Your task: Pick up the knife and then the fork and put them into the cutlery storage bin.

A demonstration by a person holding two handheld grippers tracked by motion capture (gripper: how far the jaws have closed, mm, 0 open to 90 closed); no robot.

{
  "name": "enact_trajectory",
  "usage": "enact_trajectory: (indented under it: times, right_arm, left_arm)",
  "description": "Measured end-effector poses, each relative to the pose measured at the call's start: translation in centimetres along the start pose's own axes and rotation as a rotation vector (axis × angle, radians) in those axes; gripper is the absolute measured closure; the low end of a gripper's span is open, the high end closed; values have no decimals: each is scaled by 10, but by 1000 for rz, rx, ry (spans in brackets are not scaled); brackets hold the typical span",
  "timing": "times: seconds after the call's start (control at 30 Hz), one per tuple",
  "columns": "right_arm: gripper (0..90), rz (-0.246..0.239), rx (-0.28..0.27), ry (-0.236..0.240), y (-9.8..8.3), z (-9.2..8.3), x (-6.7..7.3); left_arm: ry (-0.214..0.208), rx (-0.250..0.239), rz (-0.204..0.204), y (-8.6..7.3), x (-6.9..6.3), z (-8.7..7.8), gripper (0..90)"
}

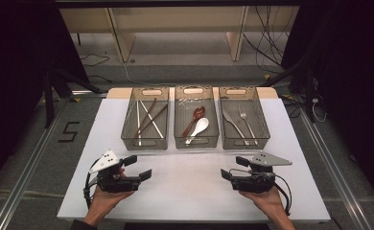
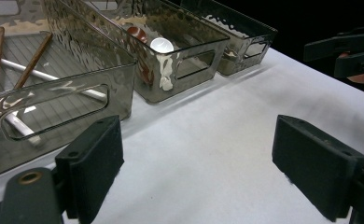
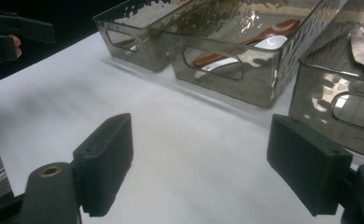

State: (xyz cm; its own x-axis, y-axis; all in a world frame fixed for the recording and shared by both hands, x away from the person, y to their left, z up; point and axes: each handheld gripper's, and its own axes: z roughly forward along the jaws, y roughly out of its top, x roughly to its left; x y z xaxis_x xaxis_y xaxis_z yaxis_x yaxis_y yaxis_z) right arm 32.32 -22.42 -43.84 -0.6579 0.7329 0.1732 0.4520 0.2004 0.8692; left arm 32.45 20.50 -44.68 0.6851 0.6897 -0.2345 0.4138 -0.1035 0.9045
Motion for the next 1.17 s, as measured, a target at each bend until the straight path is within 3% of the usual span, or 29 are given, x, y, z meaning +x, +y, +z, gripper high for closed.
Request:
enact_trajectory:
  times: [0.4, 1.17]
  right_arm:
    - [208, -3, 3, -16, -8, -6, 0]
    - [205, -8, -9, -27, -7, -6, -1]
  left_arm:
    - [-19, 0, 9, 0, -2, 0, 157]
    - [-18, 4, 11, 0, -2, 1, 157]
